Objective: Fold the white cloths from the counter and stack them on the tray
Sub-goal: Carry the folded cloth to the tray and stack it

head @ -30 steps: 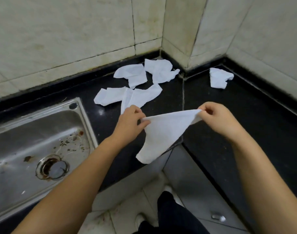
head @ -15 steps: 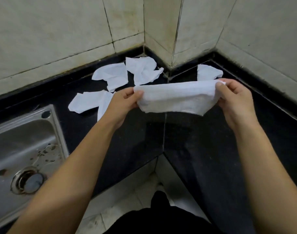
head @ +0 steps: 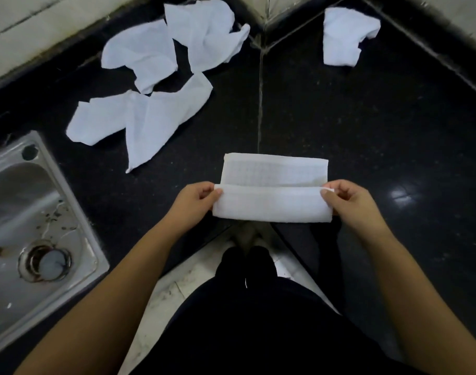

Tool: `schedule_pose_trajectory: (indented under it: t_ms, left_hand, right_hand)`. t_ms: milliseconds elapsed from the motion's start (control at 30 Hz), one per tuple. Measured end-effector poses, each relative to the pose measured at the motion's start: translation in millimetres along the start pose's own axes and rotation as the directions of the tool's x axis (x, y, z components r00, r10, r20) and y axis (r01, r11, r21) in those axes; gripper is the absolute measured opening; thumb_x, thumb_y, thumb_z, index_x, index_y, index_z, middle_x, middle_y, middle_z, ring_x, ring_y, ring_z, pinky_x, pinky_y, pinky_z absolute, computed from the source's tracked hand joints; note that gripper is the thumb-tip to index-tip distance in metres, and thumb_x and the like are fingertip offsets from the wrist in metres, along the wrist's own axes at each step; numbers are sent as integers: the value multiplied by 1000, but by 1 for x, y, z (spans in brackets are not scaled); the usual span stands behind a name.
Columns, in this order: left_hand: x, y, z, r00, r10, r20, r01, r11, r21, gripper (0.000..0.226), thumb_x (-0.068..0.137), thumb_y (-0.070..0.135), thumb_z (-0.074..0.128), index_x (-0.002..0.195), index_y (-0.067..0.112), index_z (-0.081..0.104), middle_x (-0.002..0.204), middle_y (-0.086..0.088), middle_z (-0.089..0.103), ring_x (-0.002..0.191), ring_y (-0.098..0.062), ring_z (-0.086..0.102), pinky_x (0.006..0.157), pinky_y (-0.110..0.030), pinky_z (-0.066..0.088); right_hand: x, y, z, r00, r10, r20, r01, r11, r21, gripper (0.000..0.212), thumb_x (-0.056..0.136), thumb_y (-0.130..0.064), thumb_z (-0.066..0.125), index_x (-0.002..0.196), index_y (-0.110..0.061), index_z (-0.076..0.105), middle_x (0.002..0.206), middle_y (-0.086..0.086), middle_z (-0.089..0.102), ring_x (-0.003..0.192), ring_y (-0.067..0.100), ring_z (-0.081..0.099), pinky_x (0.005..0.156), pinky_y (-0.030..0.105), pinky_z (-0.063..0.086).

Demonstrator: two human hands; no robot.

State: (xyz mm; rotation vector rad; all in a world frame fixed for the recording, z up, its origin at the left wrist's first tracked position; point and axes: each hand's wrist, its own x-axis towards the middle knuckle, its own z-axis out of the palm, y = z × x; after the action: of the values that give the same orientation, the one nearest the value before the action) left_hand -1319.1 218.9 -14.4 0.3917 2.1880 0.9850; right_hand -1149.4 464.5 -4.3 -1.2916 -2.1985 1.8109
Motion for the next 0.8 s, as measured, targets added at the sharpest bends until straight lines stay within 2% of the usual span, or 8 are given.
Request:
schedule_pose_trajectory:
  t_ms: [133, 267, 367, 433, 500, 567, 667, 800]
  left_hand:
    - [31, 28, 0, 985, 102, -139, -86, 990, 114, 22, 94, 24, 52, 77, 12, 58, 70, 1, 56, 66, -10, 48, 59, -23, 36]
    - [64, 41, 7, 974, 125, -190, -73, 963, 258, 20, 95, 28, 50, 84, 12, 57, 79, -1, 55, 79, -17, 53, 69, -27, 40]
    - [73, 35, 15, 963, 178, -200, -55, 864, 501, 20, 93, 30, 51, 96, 10, 56, 94, -4, 53, 95, -24, 51, 83, -34, 36]
    - [66, 28, 18, 948, 192, -255, -38, 861, 508, 25, 91, 32, 55, 105, 12, 52, 106, -5, 54, 101, -23, 49, 85, -33, 34]
    - [54, 20, 21, 931, 186, -314, -18, 883, 470, 34, 89, 36, 57, 112, 12, 49, 111, -5, 53, 105, -23, 48, 86, -33, 32]
    - [40, 10, 24, 929, 191, -318, -12, 873, 488, 44, 88, 41, 57, 120, 12, 47, 116, -6, 51, 108, -24, 46, 88, -33, 32]
    - [25, -5, 29, 938, 196, -285, 7, 813, 582, 59, 86, 47, 58, 131, 12, 43, 127, -9, 48, 116, -26, 45, 93, -37, 34]
    - [21, -10, 28, 947, 187, -263, 13, 792, 610, 61, 87, 50, 54, 136, 15, 40, 135, -8, 43, 122, -25, 41, 97, -36, 32]
  right_hand:
    - [33, -21, 5, 989, -38, -143, 22, 994, -111, 17, 91, -16, 54, 76, -23, 60, 81, -3, 61, 75, 10, 52, 64, 23, 42]
    - [53, -32, 13, 971, -45, -236, -31, 950, -310, 13, 93, -18, 47, 93, -17, 60, 97, 2, 59, 88, 18, 54, 69, 27, 41]
    - [58, -24, 22, 963, -116, -243, -47, 818, -573, 22, 92, -15, 48, 109, -11, 60, 118, 12, 52, 108, 29, 50, 90, 40, 42]
    - [58, -27, 31, 957, -176, -231, -42, 704, -709, 32, 91, -15, 50, 123, -13, 54, 127, 13, 47, 120, 31, 42, 98, 44, 33]
    - [59, -41, 44, 955, -252, -157, 48, 654, -755, 40, 91, -18, 52, 131, -16, 48, 133, 12, 44, 125, 30, 37, 101, 45, 30]
    - [64, -62, 67, 959, -283, 17, 204, 649, -733, 42, 93, -21, 50, 134, -18, 45, 134, 9, 45, 125, 29, 38, 102, 43, 30]
    - [73, -87, 114, 935, -232, 267, 354, 587, -729, 45, 95, -26, 50, 138, -21, 41, 135, 7, 46, 127, 27, 39, 103, 43, 32]
    - [82, -95, 149, 922, -112, 371, 383, 409, -829, 37, 94, -24, 51, 130, -18, 45, 131, 7, 50, 123, 27, 45, 101, 42, 33]
